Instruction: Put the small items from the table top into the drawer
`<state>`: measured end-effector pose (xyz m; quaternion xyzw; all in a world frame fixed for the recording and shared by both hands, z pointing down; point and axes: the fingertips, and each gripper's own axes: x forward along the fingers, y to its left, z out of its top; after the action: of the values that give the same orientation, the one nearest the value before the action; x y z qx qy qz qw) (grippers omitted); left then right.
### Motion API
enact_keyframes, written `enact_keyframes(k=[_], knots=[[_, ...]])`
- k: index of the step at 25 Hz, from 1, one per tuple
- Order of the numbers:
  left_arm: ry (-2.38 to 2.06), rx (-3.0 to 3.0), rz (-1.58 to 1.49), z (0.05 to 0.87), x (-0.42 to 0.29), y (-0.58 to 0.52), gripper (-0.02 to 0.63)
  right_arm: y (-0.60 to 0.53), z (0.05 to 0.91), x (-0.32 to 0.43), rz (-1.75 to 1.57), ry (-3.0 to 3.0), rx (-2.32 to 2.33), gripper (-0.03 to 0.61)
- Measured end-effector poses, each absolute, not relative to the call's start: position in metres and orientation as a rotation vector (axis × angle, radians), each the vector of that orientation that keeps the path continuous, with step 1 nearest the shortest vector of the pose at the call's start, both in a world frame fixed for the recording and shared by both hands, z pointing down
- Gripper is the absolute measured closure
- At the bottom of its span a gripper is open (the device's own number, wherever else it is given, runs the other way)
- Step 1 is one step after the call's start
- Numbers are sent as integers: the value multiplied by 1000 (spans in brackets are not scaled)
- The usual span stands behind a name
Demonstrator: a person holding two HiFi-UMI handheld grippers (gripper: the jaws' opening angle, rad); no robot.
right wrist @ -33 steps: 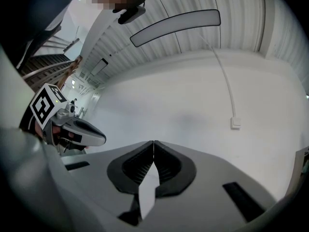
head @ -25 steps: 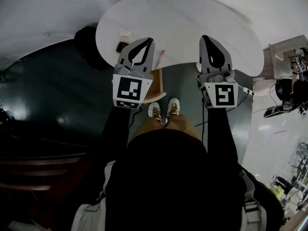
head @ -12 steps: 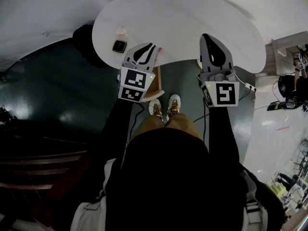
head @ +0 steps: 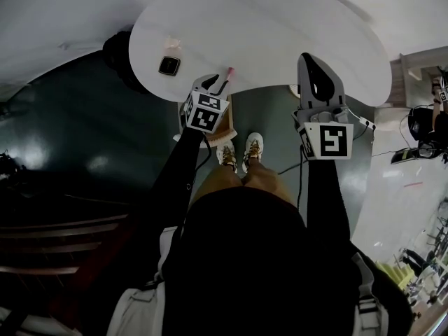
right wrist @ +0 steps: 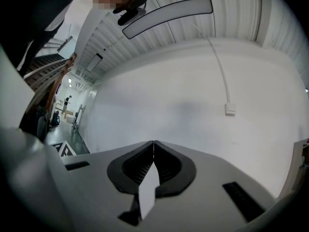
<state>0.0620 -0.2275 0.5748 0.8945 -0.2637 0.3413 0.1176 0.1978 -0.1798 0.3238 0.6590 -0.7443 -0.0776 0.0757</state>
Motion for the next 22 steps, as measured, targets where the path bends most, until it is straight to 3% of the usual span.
enact_keyframes(k=[13, 16, 22], knots=[[-769, 2410, 1181, 652, 69, -230, 471, -175, 339, 216, -178, -2180, 1973, 552], [-787, 2408, 1190, 651, 71, -230, 560, -174, 340, 218, -173, -2180, 1976, 552], [-766, 2412, 1183, 643, 70, -228, 561, -173, 338, 218, -187, -2202, 1973, 552]])
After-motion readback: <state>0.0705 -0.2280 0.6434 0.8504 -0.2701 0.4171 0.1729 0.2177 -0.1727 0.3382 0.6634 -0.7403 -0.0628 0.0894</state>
